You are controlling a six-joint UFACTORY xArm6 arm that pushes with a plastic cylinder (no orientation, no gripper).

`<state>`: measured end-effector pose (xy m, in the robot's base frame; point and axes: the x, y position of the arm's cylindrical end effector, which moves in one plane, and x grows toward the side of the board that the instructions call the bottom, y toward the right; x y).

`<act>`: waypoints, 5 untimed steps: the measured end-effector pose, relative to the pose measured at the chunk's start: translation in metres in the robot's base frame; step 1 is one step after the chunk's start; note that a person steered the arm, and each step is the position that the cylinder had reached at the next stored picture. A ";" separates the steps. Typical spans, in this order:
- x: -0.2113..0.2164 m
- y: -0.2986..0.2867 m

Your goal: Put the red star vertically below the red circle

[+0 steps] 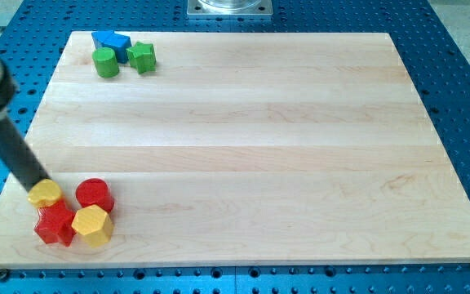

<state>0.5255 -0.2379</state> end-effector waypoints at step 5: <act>0.092 0.017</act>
<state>0.6175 -0.2214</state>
